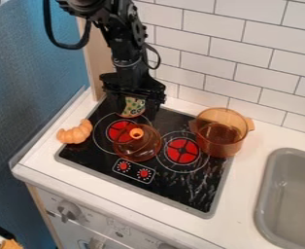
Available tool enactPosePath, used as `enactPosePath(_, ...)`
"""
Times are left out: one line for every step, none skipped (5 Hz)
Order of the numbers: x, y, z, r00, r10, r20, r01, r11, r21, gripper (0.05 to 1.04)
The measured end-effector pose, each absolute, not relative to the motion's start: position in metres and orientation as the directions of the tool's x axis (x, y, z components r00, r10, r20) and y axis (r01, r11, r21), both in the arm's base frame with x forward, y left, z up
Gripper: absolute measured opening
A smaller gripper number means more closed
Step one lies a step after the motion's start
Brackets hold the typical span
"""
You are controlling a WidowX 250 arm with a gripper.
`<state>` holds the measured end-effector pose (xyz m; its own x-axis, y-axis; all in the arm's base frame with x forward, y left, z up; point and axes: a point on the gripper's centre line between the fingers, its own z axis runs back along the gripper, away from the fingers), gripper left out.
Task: Move the croissant to the bottom right corner of the stove
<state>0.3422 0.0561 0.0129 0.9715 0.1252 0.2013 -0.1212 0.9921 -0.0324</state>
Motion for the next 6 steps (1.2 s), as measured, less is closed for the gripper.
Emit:
enactPosePath(0.337,0.055,0.001,0.979,0.124,0.161,-0.119,0.992,-0.038,1.001)
enactPosePath(0.316,0.073,-0.004,0.993,0.061,0.096,-0.053,0.995,-0.082,1.001)
enactPosePath(0.297,0.100,0.003,0.994,-0.047,0.099,0.054,0.996,-0.070,1.001)
enactPosePath(0.272,0.133,-0.004,0.993,-0.098,0.072,0.099,0.995,-0.010,1.001)
enactPosePath(0.266,0.152,-0.009,0.989,-0.138,0.049,0.133,0.986,0.097,1.001)
enactPosePath(0.271,0.162,-0.029,0.982,-0.189,0.000,0.187,0.975,0.118,1.001)
